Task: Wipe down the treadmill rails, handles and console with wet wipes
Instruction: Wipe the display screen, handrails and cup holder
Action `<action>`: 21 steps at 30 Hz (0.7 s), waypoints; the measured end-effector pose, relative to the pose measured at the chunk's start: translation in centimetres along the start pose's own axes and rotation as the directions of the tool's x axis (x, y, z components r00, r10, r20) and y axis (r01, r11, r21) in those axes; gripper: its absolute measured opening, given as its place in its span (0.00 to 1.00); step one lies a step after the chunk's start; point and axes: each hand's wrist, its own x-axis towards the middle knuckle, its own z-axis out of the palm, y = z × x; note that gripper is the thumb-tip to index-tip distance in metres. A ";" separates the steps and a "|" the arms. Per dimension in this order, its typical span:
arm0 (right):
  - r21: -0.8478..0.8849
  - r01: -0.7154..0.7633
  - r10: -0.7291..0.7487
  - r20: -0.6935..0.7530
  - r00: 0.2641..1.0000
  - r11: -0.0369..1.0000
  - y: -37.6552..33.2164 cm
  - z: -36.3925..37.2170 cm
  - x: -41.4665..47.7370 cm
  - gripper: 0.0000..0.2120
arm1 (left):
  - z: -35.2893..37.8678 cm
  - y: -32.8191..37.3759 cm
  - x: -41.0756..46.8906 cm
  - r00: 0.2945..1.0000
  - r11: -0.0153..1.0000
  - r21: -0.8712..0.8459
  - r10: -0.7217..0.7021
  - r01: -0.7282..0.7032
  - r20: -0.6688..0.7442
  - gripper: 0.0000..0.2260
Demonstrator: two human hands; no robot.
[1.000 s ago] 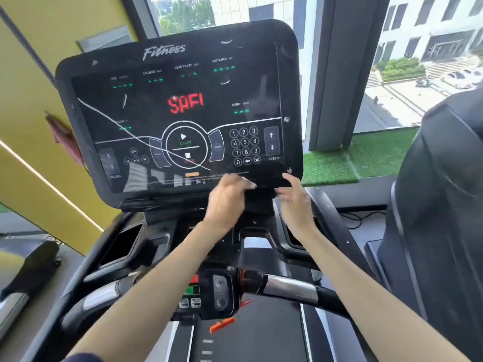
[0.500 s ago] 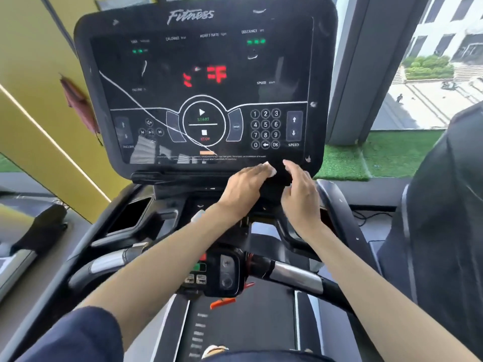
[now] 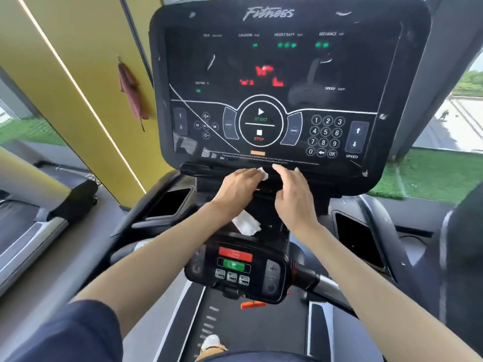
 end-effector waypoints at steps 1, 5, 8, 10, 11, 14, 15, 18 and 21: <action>0.009 0.001 -0.001 0.015 1.000 1.000 -0.7 0.3 0.3 0.27 | -0.4 -1.1 -0.2 1.000 1.000 0.019 -0.005 0.005 -0.001 0.20; 0.017 -0.012 0.011 0.043 0.999 1.000 -3.0 2.4 1.5 0.26 | -2.6 -5.2 -1.1 0.999 0.994 0.105 0.030 -0.031 0.017 0.18; 0.012 -0.011 0.010 0.073 0.997 1.000 -4.6 4.2 2.6 0.26 | -3.9 -8.1 -1.6 0.989 0.972 0.188 0.124 -0.138 0.084 0.18; 0.003 -0.005 0.005 0.074 0.997 1.000 -5.8 5.2 3.3 0.25 | -4.3 -9.6 -1.6 0.965 0.928 0.279 0.210 -0.248 0.158 0.17; -0.002 -0.002 0.002 0.073 0.997 1.000 -6.3 5.7 3.6 0.25 | -4.5 -10.1 -1.5 0.948 0.899 0.318 0.248 -0.302 0.199 0.16; -0.007 -0.004 0.005 0.071 0.997 1.000 -7.5 6.9 4.4 0.26 | -5.0 -11.5 -1.3 0.919 0.854 0.349 0.319 -0.385 0.233 0.07; -0.009 -0.009 0.010 0.073 0.997 1.000 -7.8 7.2 4.6 0.26 | -5.1 -11.9 -1.4 0.929 0.876 0.322 0.305 -0.361 0.212 0.07; -0.032 -0.030 0.032 0.081 0.996 0.999 -8.6 8.0 5.0 0.26 | -4.9 -12.4 -1.9 0.979 0.979 0.079 0.180 -0.188 0.096 0.17; -0.049 -0.038 0.042 0.073 0.996 0.998 -9.2 8.8 4.9 0.27 | -4.4 -12.9 -2.8 0.999 0.999 -0.026 0.043 -0.043 0.013 0.21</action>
